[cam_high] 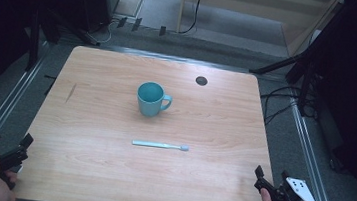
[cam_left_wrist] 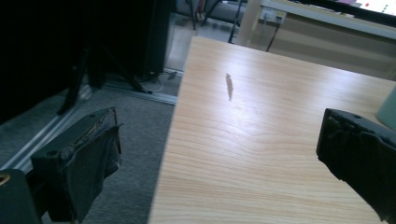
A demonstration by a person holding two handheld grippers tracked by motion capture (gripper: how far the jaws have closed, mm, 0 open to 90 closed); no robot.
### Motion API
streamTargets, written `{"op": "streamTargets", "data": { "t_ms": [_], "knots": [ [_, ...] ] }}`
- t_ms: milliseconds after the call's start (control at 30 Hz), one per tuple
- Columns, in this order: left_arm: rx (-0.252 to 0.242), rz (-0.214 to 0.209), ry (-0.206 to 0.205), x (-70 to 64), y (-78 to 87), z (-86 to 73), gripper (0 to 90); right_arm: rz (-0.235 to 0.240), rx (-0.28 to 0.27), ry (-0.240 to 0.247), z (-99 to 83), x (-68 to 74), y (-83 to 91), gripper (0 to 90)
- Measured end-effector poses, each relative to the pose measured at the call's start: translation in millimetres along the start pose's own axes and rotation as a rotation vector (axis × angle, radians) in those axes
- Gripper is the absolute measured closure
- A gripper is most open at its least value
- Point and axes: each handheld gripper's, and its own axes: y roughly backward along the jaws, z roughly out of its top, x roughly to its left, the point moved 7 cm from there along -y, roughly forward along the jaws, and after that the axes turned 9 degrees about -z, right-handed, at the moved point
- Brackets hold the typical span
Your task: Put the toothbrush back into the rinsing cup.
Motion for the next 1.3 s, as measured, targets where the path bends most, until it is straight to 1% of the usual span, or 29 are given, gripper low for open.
{"op": "streamTargets", "data": {
  "t_ms": [33,100,167,233,267,333,367,400,433,533,667,733,767,800,833,967,1033,1100,1167,1233,1267,1300],
  "knots": [
    [0.004,-0.001,-0.001,-1.3,-2.5,-2.1,0.3,0.000,0.000,0.000,0.0,0.0,0.0,5.4],
    [0.013,-0.001,-0.013,-2.8,-6.2,-5.2,0.3,-0.008,-0.007,0.018,0.0,1.1,0.4,6.1],
    [0.009,-0.007,-0.015,-3.2,-7.8,-6.1,0.3,-0.023,-0.013,0.031,0.1,1.4,0.6,6.5],
    [0.014,-0.012,-0.020,-4.0,-9.5,-8.5,0.4,-0.033,-0.009,0.030,0.2,1.1,0.4,8.9],
    [0.018,-0.017,-0.032,-5.4,-10.2,-9.2,0.3,-0.049,0.001,0.028,0.7,0.1,-0.2,13.3],
    [0.027,-0.015,-0.064,-8.9,-11.9,-10.6,0.3,-0.053,0.006,0.036,1.0,0.2,-0.2,13.6],
    [0.029,-0.013,-0.074,-9.6,-12.5,-10.9,0.3,-0.051,0.011,0.049,1.7,0.9,0.0,15.0],
    [0.032,-0.014,-0.082,-10.3,-12.8,-11.1,0.4,-0.052,0.019,0.055,2.7,2.9,0.8,18.8],
    [0.031,-0.014,-0.082,-10.5,-12.9,-11.2,0.4,-0.052,0.019,0.055,2.7,2.9,0.8,18.8],
    [0.025,-0.018,-0.070,-9.4,-12.4,-11.0,0.3,-0.044,0.018,0.071,7.3,9.6,2.4,21.7],
    [0.028,-0.018,-0.081,-10.5,-12.5,-11.6,0.4,-0.013,0.011,0.091,18.5,23.5,6.6,29.0],
    [0.029,-0.017,-0.084,-10.9,-12.8,-11.8,0.4,0.014,0.012,0.102,29.0,35.2,9.2,32.8],
    [0.029,-0.017,-0.085,-10.8,-12.8,-11.7,0.4,0.014,0.012,0.102,29.0,35.2,9.2,32.8],
    [0.028,-0.017,-0.082,-10.7,-13.0,-11.6,0.4,0.045,0.014,0.109,36.6,43.4,10.4,36.1],
    [0.029,-0.018,-0.080,-10.5,-13.0,-11.6,0.4,0.045,0.014,0.109,36.6,43.4,10.4,36.1],
    [0.031,-0.024,-0.079,-10.2,-12.7,-11.7,0.4,0.092,0.015,0.122,51.7,60.1,12.7,49.4],
    [0.031,-0.024,-0.082,-10.5,-12.9,-11.6,0.4,0.117,0.023,0.132,58.6,68.8,13.4,54.1],
    [0.033,-0.023,-0.084,-10.8,-13.1,-11.7,0.4,0.130,0.025,0.158,64.6,77.9,13.9,60.3],
    [0.033,-0.023,-0.086,-10.9,-13.4,-11.7,0.4,0.150,0.031,0.199,68.5,89.0,13.9,63.7],
    [0.034,-0.023,-0.085,-10.6,-13.6,-11.6,0.3,0.157,0.045,0.243,70.8,100.2,12.6,64.6],
    [0.034,-0.021,-0.084,-10.1,-13.7,-11.5,0.4,0.170,0.059,0.272,72.6,112.1,11.7,64.0],
    [0.033,-0.023,-0.081,-9.8,-13.7,-11.4,0.4,0.170,0.059,0.272,72.6,112.1,11.7,64.0]
  ]
}}
